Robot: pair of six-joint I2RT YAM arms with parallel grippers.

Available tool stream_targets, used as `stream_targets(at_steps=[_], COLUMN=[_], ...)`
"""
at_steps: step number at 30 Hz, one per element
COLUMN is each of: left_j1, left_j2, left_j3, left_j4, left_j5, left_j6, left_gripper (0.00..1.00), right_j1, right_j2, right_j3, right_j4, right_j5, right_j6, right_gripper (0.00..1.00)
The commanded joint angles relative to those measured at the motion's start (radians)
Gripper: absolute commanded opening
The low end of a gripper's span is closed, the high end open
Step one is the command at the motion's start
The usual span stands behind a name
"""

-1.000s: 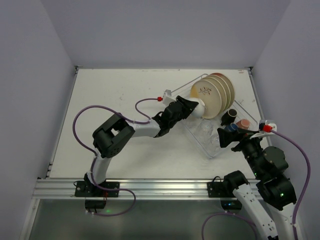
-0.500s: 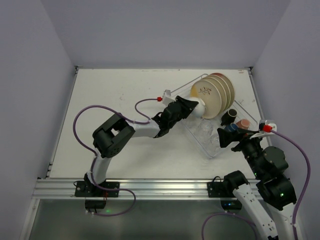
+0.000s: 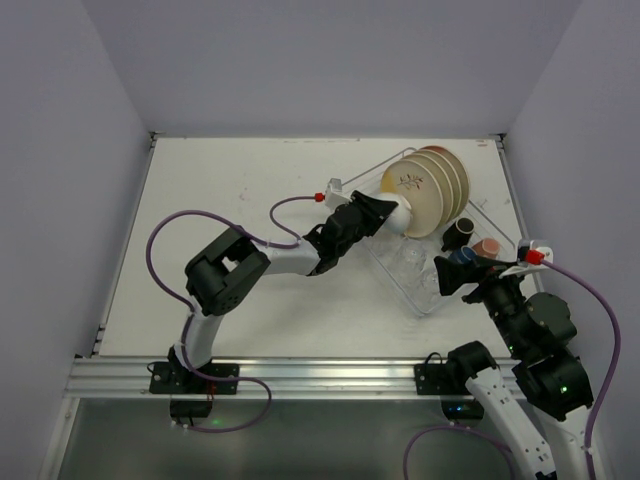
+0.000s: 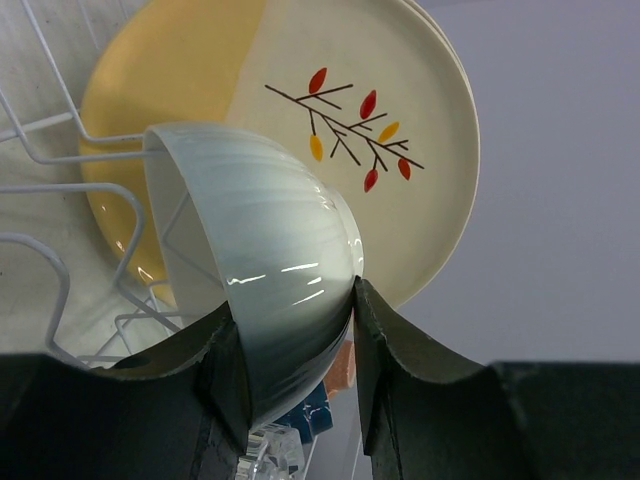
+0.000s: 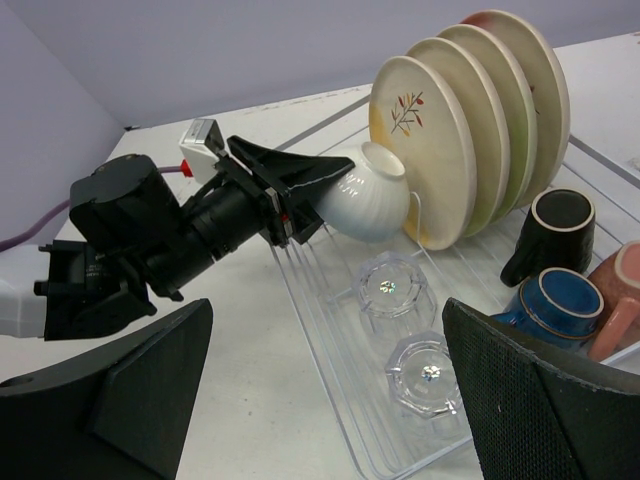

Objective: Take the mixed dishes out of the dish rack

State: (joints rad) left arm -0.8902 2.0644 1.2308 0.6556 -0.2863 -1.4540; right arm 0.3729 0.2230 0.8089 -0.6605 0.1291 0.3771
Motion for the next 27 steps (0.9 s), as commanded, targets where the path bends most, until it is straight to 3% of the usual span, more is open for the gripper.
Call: stream_targets(at_steps=[1,27], left_j1=[0.008,0.025], left_j2=[-0.059,-0.070], left_j3=[-0.014,-0.090], left_j4=[0.049,0.243], left_j5=[-0.002,0.019], left_j6=[0.053,0.118], left_gripper=[0.00,0.00], right_j1=[0.000,0.000], right_j2=[0.012,0.015], right_j3=[-0.005,-0.017], right_j4=[0.033,0.038], right_j5=[-0.022,-0.023], right_j6=[-0.014,-0.010], right_gripper=[0.99,0.99])
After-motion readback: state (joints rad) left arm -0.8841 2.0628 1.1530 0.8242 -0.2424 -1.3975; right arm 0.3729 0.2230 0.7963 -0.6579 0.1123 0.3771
